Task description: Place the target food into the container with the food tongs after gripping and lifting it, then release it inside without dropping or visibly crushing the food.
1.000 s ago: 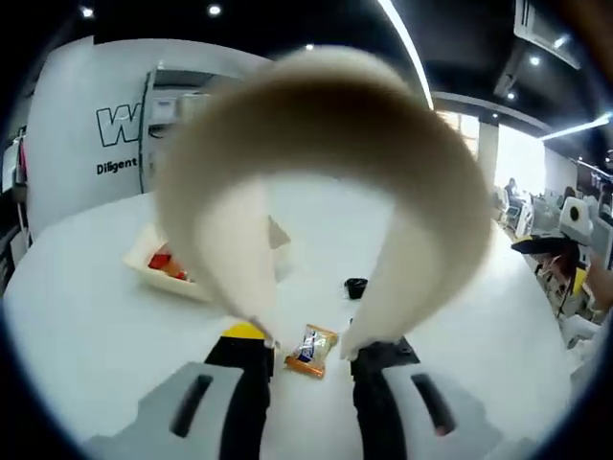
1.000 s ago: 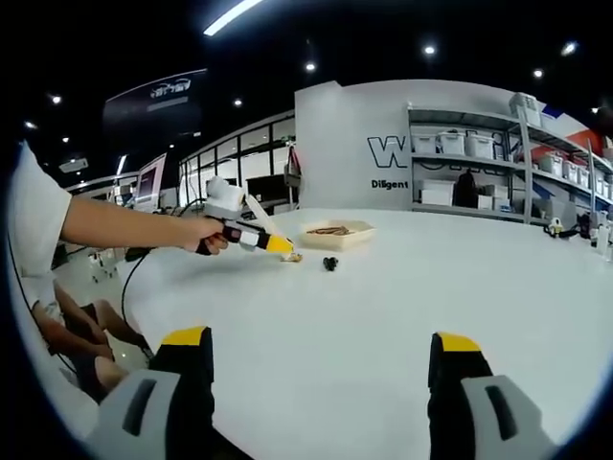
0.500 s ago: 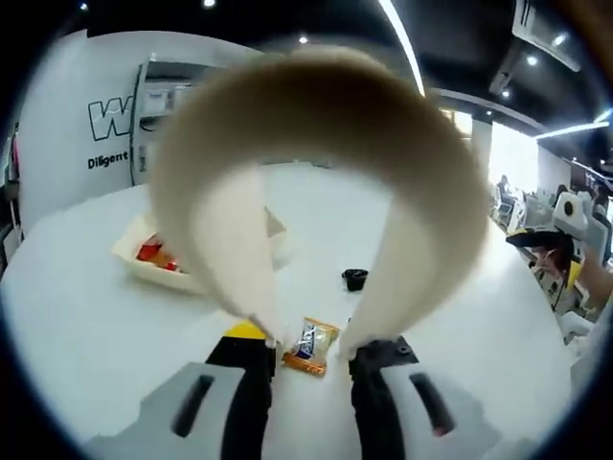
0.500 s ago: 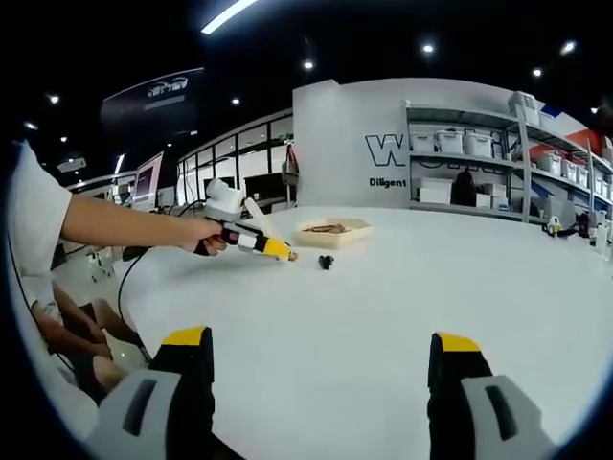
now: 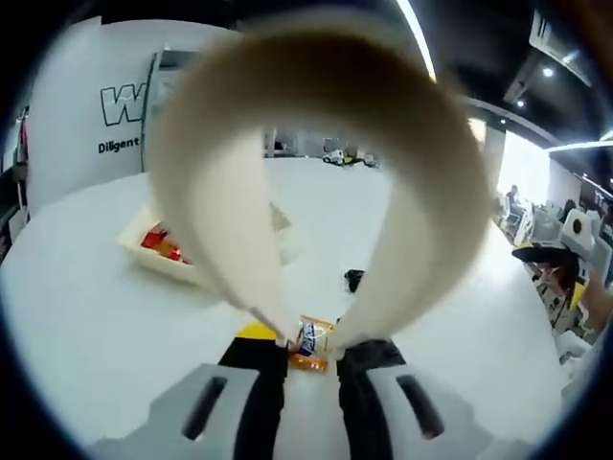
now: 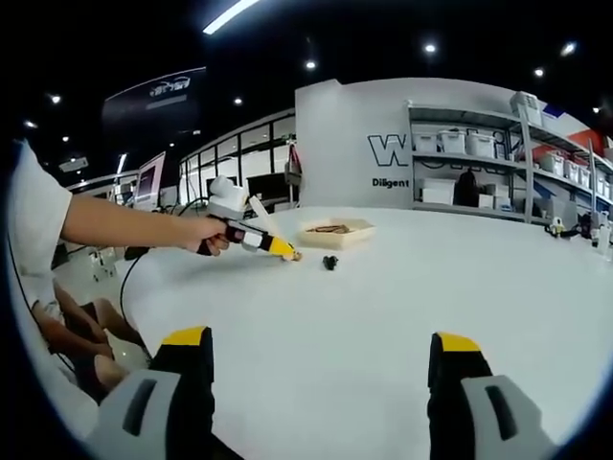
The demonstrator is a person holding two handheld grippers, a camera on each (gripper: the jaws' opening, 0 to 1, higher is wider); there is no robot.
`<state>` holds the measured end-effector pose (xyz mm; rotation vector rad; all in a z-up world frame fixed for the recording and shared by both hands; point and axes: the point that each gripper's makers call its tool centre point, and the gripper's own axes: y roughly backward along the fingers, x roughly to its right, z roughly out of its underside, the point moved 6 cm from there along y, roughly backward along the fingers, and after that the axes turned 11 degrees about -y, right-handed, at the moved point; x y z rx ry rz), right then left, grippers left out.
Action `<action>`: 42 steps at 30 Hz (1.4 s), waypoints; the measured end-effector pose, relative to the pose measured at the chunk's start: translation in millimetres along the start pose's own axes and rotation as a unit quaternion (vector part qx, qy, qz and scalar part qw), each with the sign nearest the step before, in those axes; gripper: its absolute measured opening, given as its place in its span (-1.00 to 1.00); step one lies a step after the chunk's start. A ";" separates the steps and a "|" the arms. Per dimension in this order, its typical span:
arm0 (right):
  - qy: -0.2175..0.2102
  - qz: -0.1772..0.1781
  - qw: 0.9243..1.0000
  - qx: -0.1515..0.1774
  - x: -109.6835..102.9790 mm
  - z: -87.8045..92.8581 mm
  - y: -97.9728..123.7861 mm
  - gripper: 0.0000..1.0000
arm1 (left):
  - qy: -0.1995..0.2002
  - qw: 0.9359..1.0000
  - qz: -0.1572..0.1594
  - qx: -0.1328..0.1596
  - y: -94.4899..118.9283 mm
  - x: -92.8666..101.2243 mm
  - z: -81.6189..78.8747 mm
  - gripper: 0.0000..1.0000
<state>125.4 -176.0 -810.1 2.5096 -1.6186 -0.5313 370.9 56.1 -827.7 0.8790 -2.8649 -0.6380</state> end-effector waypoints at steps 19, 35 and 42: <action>-0.002 -0.017 1.000 0.012 -5.3 -6.4 -1.4 0.84 | 0.040 0.997 -0.018 0.065 17.7 -19.0 -55.1 -0.62; -0.005 0.007 1.000 0.012 15.4 -12.6 -1.9 0.84 | 0.091 0.991 -0.047 0.088 -10.2 -61.5 -76.4 -0.61; -0.006 0.018 1.000 0.002 28.4 -13.1 -8.7 0.84 | 0.087 0.992 -0.054 0.077 -29.5 -78.5 -70.1 -0.60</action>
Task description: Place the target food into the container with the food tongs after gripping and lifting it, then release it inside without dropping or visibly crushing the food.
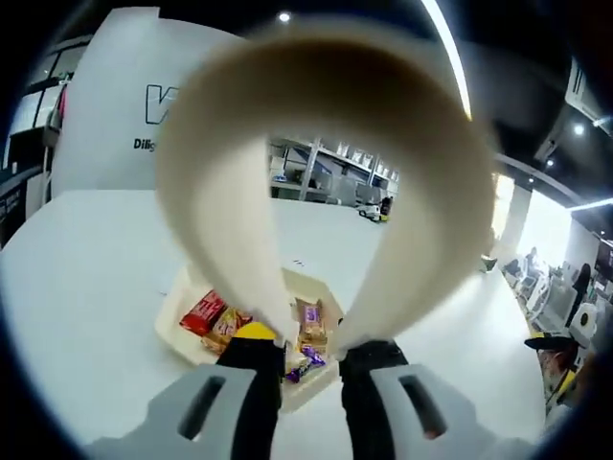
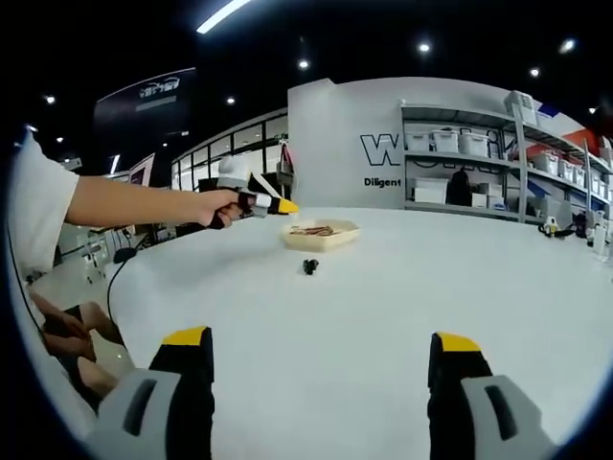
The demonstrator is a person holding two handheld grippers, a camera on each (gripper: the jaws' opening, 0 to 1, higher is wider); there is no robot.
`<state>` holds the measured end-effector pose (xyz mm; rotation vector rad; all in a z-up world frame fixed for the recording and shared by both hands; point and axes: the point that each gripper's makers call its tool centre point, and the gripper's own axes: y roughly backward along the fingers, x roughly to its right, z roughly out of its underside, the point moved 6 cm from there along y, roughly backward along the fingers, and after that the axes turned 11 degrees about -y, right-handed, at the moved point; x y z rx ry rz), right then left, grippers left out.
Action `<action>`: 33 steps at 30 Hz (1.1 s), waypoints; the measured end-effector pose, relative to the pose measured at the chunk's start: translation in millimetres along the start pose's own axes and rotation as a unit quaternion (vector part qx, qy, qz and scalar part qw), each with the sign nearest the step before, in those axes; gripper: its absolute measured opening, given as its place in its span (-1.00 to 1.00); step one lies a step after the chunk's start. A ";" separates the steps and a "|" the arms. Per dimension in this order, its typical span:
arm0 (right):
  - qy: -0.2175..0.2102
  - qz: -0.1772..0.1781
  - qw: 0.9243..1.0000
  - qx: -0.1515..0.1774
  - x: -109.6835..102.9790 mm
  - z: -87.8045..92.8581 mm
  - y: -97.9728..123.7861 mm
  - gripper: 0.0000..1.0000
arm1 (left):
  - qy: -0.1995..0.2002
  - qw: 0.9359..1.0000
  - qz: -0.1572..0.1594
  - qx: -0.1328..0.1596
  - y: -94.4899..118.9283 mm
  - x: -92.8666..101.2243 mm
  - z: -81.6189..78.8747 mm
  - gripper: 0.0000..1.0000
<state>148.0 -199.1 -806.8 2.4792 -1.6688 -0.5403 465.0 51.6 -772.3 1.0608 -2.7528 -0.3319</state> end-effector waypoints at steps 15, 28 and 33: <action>0.001 0.004 1.000 -0.009 6.0 2.6 -7.3 0.84 | -0.024 0.999 -0.016 -0.022 -10.3 -17.2 12.4 -0.55; 0.003 0.001 1.000 0.003 -1.9 -0.6 4.1 0.84 | -0.041 0.999 0.002 -0.016 3.7 14.7 16.8 -0.48; 0.004 -0.003 1.000 0.006 -7.9 0.5 8.5 0.84 | -0.050 0.999 0.021 -0.008 14.3 43.6 19.9 -0.45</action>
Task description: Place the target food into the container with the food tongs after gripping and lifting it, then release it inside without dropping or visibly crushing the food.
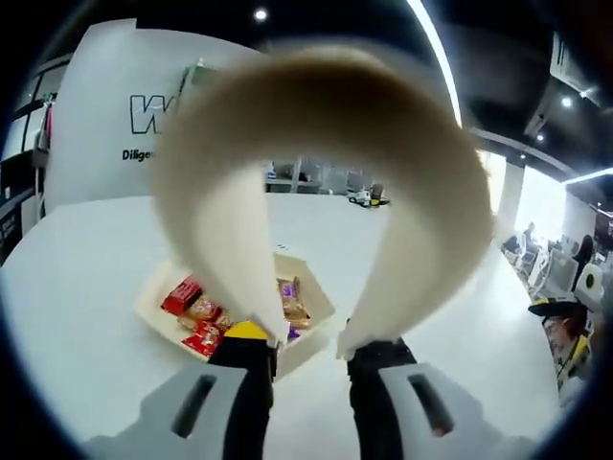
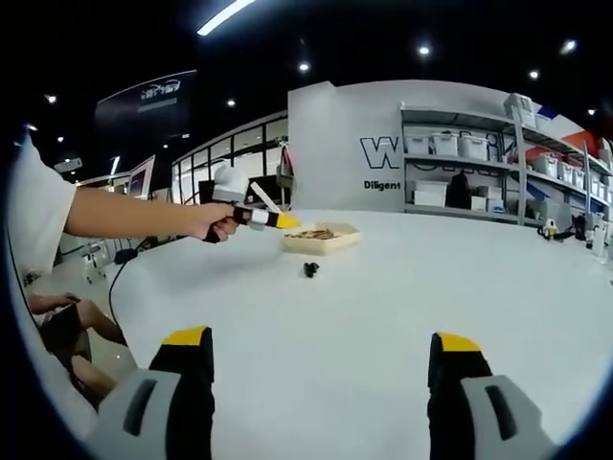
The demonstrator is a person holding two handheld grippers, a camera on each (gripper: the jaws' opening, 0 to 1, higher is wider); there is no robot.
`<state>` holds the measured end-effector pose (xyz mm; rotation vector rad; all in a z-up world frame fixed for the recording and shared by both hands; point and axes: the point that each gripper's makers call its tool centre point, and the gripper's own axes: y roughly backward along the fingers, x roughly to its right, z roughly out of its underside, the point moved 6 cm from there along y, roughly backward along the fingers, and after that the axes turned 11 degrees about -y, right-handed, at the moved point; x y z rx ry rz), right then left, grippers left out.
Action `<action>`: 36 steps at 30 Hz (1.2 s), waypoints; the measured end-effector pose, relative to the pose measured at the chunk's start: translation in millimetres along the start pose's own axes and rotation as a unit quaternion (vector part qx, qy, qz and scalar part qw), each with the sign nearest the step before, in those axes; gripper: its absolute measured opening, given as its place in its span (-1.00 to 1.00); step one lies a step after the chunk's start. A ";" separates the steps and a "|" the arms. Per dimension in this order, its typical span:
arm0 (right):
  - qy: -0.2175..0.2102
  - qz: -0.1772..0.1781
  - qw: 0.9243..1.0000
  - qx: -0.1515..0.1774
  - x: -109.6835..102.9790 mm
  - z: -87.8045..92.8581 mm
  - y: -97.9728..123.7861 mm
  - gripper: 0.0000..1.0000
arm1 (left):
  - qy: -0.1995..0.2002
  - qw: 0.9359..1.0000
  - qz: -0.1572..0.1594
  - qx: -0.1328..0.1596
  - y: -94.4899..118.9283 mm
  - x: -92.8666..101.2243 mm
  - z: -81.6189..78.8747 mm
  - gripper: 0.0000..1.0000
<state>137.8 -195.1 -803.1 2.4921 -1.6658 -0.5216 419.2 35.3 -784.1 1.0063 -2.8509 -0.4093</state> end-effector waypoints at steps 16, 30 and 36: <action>0.002 0.005 1.000 0.010 -6.9 3.8 32.8 0.84 | -0.034 0.999 -0.017 -0.013 -22.1 79.1 20.1 -0.41; 0.012 0.001 1.000 0.018 -13.1 -0.3 40.4 0.83 | -0.090 0.995 -0.012 -0.048 -9.7 83.7 31.0 -0.40; 0.014 -0.006 1.000 0.020 -18.7 0.3 38.7 0.83 | -0.110 0.992 0.005 -0.056 9.7 76.3 37.6 -0.40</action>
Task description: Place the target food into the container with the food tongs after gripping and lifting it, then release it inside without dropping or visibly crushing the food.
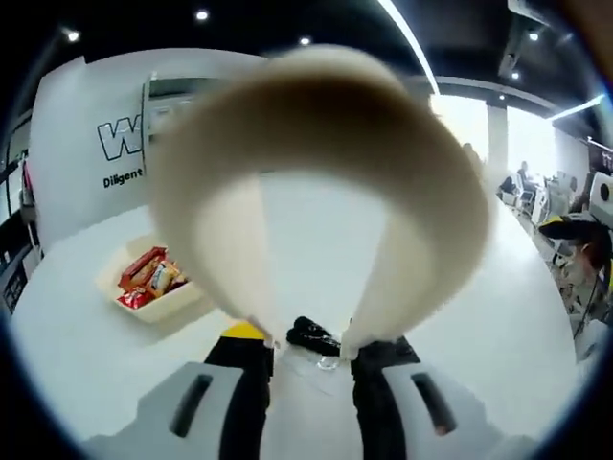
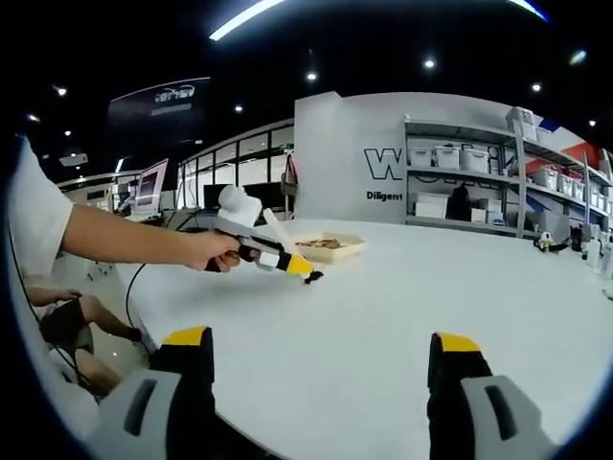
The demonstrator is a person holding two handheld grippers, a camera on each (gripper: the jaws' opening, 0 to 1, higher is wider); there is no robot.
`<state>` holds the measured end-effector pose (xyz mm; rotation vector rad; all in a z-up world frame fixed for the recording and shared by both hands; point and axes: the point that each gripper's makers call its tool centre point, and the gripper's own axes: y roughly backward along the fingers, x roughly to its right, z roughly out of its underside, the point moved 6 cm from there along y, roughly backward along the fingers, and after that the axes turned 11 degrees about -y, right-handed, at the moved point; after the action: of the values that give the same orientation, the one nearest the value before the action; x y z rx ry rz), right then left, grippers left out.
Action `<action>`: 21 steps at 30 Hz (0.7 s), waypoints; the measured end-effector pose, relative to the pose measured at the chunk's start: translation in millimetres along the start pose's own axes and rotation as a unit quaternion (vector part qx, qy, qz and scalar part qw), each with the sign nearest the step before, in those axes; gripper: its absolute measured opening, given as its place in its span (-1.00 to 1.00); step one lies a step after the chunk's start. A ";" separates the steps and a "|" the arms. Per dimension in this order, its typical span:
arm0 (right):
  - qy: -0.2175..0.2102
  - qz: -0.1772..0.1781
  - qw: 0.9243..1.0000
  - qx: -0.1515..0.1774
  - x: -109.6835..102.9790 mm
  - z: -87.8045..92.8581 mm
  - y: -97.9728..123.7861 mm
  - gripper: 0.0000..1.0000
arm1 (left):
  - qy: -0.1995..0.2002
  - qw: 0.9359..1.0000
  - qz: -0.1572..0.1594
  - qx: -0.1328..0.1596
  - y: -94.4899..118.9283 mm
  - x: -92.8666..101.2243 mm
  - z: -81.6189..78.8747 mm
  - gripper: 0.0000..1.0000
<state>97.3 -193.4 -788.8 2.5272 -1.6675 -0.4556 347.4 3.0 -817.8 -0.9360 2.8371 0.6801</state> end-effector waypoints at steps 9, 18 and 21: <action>-0.005 -0.016 1.000 -0.002 -9.9 5.6 -6.3 0.83 | 0.044 0.999 -0.009 -0.005 13.9 -4.0 6.7 -0.39; -0.015 -0.010 1.000 -0.007 0.7 13.6 -1.1 0.83 | 0.080 0.995 -0.054 -0.022 -10.1 4.8 6.6 -0.39; -0.013 -0.007 1.000 -0.011 4.8 14.5 2.8 0.83 | 0.079 0.995 -0.058 -0.013 -13.1 4.4 7.0 -0.39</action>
<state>92.4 -197.5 -802.9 2.5300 -1.6462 -0.5068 351.0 -5.8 -830.0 -1.1977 2.8845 0.6609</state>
